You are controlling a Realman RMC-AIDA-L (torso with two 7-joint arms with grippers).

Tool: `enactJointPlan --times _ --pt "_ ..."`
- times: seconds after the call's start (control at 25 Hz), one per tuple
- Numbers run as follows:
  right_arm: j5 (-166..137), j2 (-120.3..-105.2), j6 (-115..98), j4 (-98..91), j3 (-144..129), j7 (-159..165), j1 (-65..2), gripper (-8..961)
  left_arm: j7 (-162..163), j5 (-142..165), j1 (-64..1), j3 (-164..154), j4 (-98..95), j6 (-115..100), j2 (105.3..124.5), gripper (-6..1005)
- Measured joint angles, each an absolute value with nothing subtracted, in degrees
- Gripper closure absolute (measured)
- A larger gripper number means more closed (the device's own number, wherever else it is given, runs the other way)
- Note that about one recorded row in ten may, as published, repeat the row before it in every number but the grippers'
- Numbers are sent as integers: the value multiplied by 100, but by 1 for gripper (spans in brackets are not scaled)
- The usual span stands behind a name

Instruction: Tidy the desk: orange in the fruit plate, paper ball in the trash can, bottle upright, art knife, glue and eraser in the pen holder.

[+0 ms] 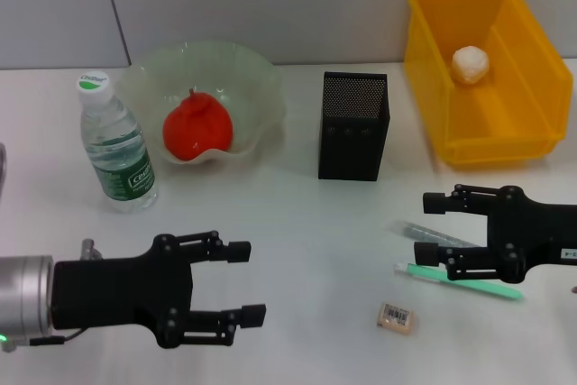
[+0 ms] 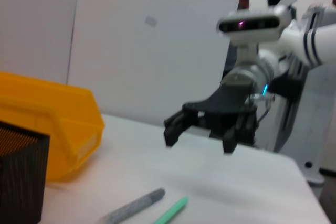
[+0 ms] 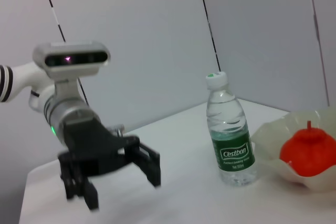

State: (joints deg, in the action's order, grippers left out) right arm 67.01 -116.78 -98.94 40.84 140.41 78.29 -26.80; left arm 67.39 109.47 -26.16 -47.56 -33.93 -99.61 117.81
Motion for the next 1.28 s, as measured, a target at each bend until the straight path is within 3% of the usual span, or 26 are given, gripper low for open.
enactJointPlan --times 0.28,0.48,0.64,0.76,0.88,1.0,1.28 --pt "6640 -11514 -10184 4314 13969 8401 -2781 155 6365 11055 -2609 -4785 -3036 -9758 11791 202" --pt "6415 -11354 -10794 5593 13694 10219 -3099 155 6324 11099 -2622 -4782 -2942 -9691 11811 202" --pt "5480 -11150 -10866 6588 12793 11855 -3744 156 6322 11069 -2630 -4753 -2897 -9626 11826 202" --pt "4882 -11103 -10882 6531 12380 12175 -4215 156 6324 11060 -2615 -4740 -2892 -9611 11833 202" --pt "4492 -11144 -10838 6375 12232 12222 -4494 155 6338 11054 -2612 -4733 -2876 -9607 11838 202" --pt "3668 -11356 -10499 6002 11896 12171 -4925 155 6355 11036 -2606 -4719 -2802 -9604 11844 202" --pt "3276 -11530 -9823 5776 11155 12192 -5034 156 6329 11036 -2574 -4684 -2796 -9591 11848 202"
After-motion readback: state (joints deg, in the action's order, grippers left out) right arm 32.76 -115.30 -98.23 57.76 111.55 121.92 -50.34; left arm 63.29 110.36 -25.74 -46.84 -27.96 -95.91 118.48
